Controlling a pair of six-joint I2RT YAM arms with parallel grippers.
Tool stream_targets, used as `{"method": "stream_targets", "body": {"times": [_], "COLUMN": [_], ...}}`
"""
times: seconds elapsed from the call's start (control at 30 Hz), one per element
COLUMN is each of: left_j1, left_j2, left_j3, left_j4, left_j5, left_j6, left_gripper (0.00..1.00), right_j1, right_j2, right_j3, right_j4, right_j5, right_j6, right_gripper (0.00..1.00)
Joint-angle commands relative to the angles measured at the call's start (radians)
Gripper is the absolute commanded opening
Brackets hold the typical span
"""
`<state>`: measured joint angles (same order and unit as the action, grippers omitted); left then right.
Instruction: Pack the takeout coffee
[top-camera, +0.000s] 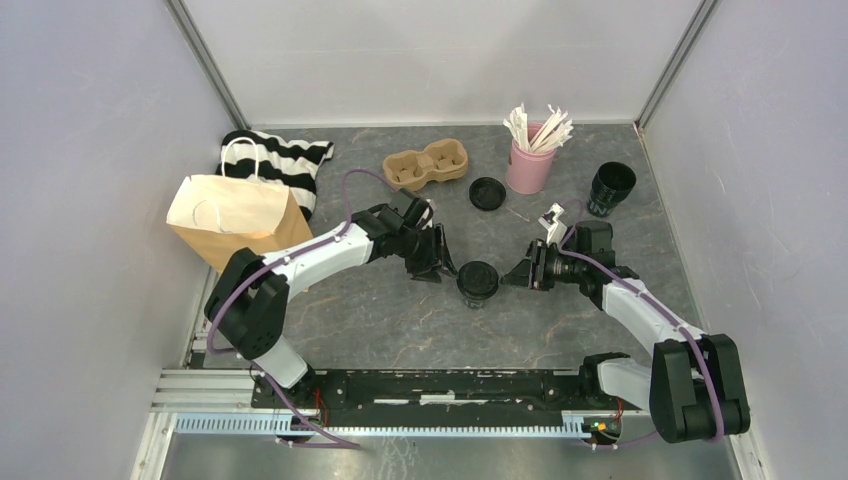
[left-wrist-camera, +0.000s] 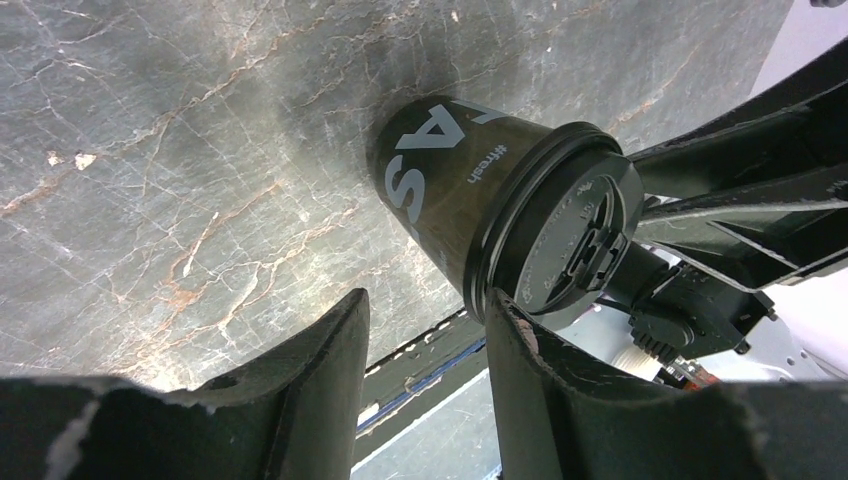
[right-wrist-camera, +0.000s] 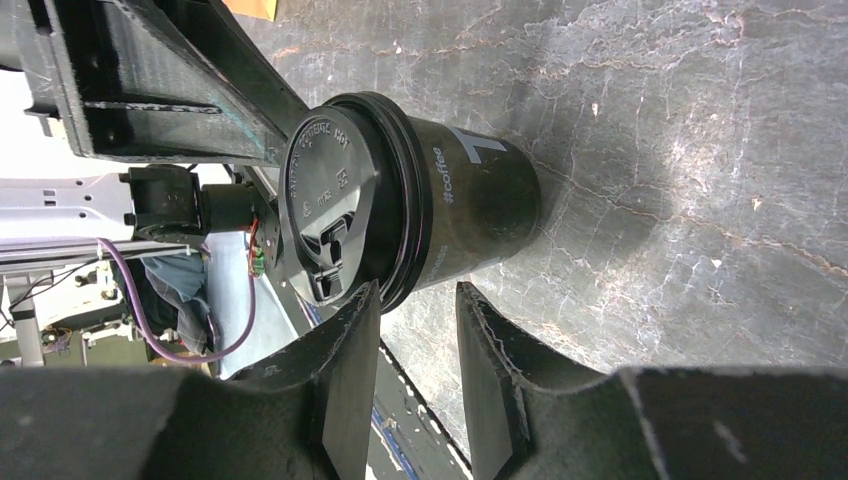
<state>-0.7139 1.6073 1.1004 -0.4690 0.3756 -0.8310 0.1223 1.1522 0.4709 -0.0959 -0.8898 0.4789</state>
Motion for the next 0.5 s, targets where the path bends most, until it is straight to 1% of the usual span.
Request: {"method": "stream_targets", "body": {"times": [0.0,0.47], "left_j1": [-0.002,-0.004], "left_j2": [0.013,0.026], "left_j3": [0.038,0.040], "left_j4": [0.005,-0.008], "left_j5": [0.011,0.009], "left_j6": [0.056,0.075], "left_gripper": [0.53,0.52], "right_j1": [-0.001,-0.002], "right_j2": [-0.024,0.001], "right_j3": [0.021,0.008], "right_j4": [0.065,0.089], "right_j5": [-0.003,-0.005], "right_j6": [0.021,0.038], "right_gripper": [0.40,0.39]}}
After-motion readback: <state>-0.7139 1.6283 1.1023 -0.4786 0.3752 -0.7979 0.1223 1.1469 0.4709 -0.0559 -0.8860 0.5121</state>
